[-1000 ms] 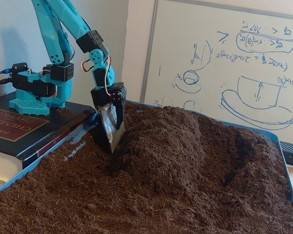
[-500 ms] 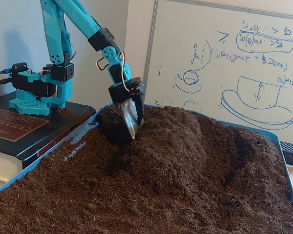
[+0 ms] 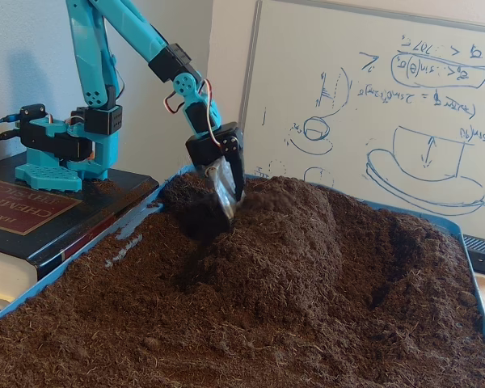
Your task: Build a berm.
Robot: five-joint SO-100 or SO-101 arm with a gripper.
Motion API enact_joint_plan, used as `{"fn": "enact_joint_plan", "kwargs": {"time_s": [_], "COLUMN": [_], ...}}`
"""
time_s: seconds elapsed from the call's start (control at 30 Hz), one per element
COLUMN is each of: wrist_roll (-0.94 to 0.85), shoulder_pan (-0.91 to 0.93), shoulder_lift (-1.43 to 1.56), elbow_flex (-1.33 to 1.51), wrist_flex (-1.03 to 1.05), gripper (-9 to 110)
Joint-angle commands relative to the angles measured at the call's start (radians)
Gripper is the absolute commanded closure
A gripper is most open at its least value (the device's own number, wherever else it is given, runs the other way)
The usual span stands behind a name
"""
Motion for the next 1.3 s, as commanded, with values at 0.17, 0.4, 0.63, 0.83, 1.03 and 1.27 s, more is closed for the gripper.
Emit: {"fn": "enact_joint_plan", "kwargs": {"time_s": [0.17,0.4,0.63,0.83,1.03,1.27], "wrist_roll": [0.118,0.127,0.127,0.127,0.114,0.126], "shoulder_pan": [-0.086,-0.115,-0.120,-0.210,-0.094,-0.152], "shoulder_lift": [0.356,0.440,0.666,0.676,0.497,0.439], "elbow_flex": [0.021,0.014,0.031,0.190,0.156,-0.127], "wrist_flex": [-0.032,-0.048,-0.041,0.040,0.190,0.871], "gripper": [101,101,101,101,101,101]}}
